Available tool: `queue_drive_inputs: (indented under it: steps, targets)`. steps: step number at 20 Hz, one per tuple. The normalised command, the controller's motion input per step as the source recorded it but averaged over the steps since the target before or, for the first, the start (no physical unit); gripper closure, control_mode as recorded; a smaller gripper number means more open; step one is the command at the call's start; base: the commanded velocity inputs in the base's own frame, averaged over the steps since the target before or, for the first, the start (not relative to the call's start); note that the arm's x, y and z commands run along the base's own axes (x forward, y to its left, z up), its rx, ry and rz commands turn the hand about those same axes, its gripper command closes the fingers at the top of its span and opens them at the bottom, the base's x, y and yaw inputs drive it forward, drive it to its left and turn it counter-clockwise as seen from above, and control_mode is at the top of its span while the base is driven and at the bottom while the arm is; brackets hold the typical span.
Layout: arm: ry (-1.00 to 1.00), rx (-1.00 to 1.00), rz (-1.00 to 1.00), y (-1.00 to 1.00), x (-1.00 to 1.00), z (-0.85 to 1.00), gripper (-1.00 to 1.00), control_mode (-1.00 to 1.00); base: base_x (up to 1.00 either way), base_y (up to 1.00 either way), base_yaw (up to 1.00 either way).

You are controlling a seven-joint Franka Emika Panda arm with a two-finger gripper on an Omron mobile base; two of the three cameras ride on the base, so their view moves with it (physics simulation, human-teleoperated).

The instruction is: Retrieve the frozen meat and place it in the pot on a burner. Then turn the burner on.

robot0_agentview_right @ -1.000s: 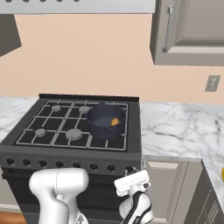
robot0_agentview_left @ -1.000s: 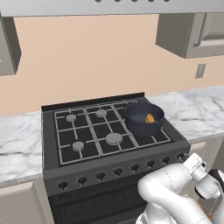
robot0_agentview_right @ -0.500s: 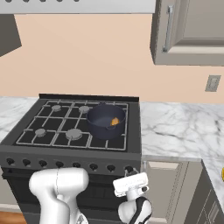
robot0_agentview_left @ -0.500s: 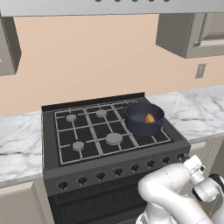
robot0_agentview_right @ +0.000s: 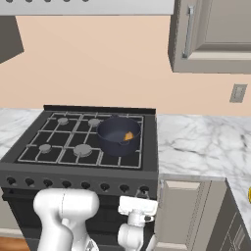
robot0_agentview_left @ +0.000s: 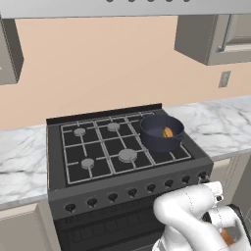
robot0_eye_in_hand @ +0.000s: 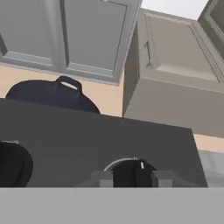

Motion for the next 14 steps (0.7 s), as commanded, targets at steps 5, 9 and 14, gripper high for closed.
queue_drive_inputs:
  steps: [5,9,14]
  targets:
    - [-0.05,0.00,-0.03,0.31,0.12,0.00,1.00,-1.00,0.00,0.00,0.00]
    - [-0.23,-0.02,0.44,0.06,-0.11,-0.04,1.00,-1.00,0.00,0.00,0.00]
    - [-0.32,-0.02,0.77,-0.07,-0.13,-0.18,1.00,-1.00,0.00,0.00,0.00]
